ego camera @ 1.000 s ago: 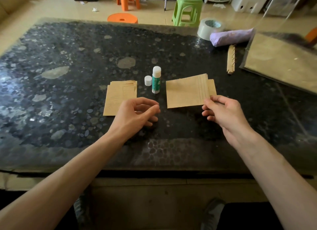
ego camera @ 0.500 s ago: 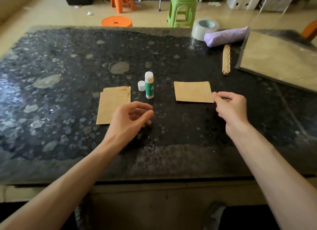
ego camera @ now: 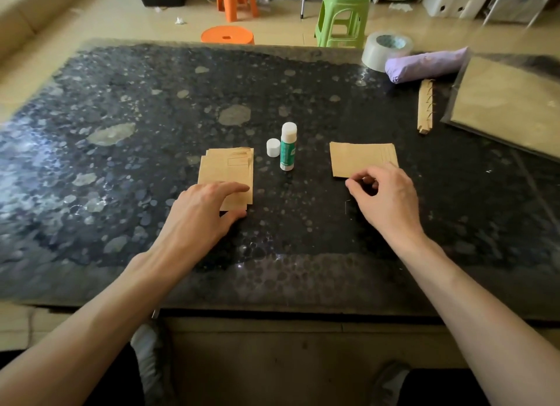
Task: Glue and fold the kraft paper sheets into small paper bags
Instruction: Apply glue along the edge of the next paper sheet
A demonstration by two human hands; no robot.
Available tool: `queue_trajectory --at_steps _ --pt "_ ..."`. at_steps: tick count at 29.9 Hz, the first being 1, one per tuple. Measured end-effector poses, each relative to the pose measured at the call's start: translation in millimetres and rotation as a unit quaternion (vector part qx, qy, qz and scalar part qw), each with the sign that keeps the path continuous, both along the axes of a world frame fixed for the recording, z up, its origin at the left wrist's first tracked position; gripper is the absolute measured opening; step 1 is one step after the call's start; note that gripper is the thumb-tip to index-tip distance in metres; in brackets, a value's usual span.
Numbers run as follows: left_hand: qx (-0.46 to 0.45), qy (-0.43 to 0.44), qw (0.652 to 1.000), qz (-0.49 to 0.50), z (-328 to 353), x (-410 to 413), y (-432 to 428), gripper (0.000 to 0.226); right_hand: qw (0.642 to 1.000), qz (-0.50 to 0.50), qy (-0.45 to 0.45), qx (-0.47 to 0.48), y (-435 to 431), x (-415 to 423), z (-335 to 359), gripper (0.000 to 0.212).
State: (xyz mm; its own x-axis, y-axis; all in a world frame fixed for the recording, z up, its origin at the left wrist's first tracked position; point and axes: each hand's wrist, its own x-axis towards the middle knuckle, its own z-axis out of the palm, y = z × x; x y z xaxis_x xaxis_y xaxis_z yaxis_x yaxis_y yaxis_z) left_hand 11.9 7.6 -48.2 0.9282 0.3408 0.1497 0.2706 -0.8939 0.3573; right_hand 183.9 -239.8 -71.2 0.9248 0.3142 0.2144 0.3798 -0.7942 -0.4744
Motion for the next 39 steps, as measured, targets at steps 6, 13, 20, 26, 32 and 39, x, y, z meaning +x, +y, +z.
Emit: queue_trajectory --at_steps 6,13,20,26,32,39 --pt "0.038 -0.018 0.999 -0.006 -6.2 -11.7 16.5 0.033 0.999 -0.006 -0.027 -0.021 6.7 1.7 -5.2 0.02" --pt "0.123 -0.052 0.988 -0.076 -8.7 -12.5 17.5 0.03 0.998 0.047 -0.019 0.028 12.6 -22.1 1.7 0.013" --pt "0.069 -0.122 0.987 -0.082 1.0 -11.2 -17.0 0.018 0.967 0.155 0.127 0.16 37.4 -82.9 11.8 0.02" --pt "-0.26 -0.098 0.961 0.0 -3.4 -9.0 -53.0 0.03 0.905 0.092 0.316 0.271 44.2 -92.7 19.2 0.031" --pt "-0.459 -0.072 0.886 -0.014 -1.9 -5.2 -59.9 0.038 0.943 0.06 0.254 0.206 36.9 -84.3 11.3 0.025" --pt "-0.137 -0.085 0.984 -0.082 -10.4 -6.5 -30.6 0.029 0.968 0.076 0.211 0.112 16.5 -51.5 24.1 0.016"
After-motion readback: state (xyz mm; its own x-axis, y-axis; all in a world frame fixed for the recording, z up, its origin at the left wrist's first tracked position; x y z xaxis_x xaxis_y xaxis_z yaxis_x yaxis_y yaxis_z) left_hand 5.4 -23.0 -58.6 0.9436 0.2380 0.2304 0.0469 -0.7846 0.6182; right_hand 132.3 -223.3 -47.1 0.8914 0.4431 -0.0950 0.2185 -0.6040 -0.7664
